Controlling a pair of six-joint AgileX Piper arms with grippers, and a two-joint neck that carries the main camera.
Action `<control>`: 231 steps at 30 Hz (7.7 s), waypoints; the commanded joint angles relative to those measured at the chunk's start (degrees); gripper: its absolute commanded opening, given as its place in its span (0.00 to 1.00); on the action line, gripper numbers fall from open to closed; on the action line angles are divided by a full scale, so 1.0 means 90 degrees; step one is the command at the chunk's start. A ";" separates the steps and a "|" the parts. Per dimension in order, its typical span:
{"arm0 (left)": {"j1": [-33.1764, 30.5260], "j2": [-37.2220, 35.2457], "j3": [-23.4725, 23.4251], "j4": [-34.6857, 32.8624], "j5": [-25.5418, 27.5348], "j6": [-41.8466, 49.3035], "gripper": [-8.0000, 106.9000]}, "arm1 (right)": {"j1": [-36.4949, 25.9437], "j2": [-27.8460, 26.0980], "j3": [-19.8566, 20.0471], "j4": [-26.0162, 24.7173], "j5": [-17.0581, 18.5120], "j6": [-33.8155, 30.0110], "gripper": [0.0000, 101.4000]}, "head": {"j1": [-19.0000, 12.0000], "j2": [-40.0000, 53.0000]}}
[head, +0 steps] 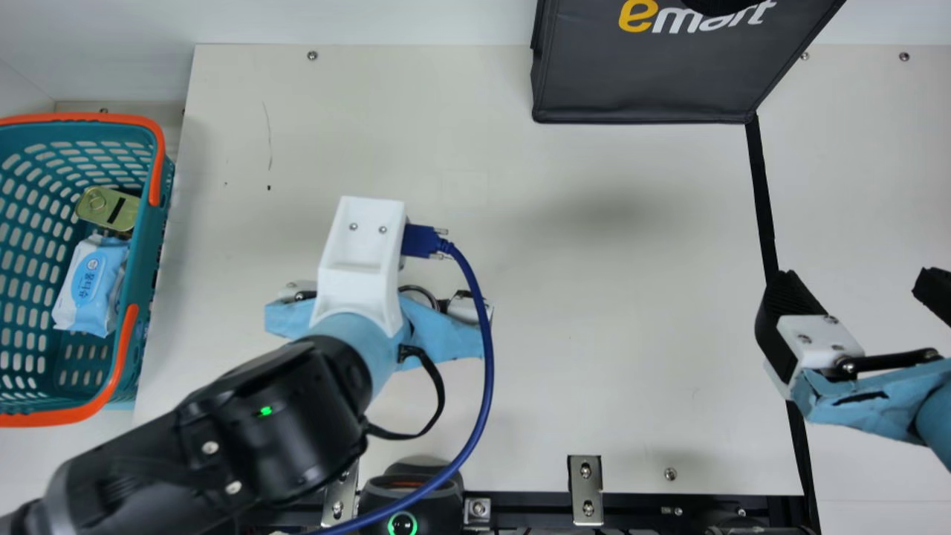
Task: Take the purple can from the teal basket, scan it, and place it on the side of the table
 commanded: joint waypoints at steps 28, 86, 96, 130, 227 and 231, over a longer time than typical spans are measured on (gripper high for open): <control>0.0387 0.0599 0.0682 -0.0130 -0.0682 -0.0276 0.68 | 0.0000 0.0000 0.0000 0.0000 0.0000 0.0000 0.94 | -0.0184 0.0000; 0.2746 -0.0307 0.0814 -0.4295 -0.1014 1.0917 0.00 | 0.0000 0.0000 0.0000 0.0000 0.0000 0.0000 0.94 | -0.0184 0.0000; 0.2829 -0.0300 0.0899 -0.4641 -0.0949 1.2400 0.00 | 0.0000 0.0000 0.0000 0.0000 0.0000 0.0000 0.94 | -0.0184 0.0000; 0.2849 0.0251 0.1005 -0.5000 -0.1081 1.3902 0.18 | 0.0000 0.0000 0.0000 0.0000 0.0006 0.0000 0.94 | -0.0184 0.0000; 0.0498 -0.0756 0.0719 -0.0929 -0.0767 0.1577 0.85 | 0.0000 0.0000 0.0000 0.0000 0.0019 0.0000 0.94 | -0.0184 0.0000; 0.0433 -0.0443 0.0607 -0.0740 -0.0680 0.1116 0.85 | 0.0000 0.0000 0.0000 0.0000 0.0019 0.0000 0.94 | -0.0184 0.0000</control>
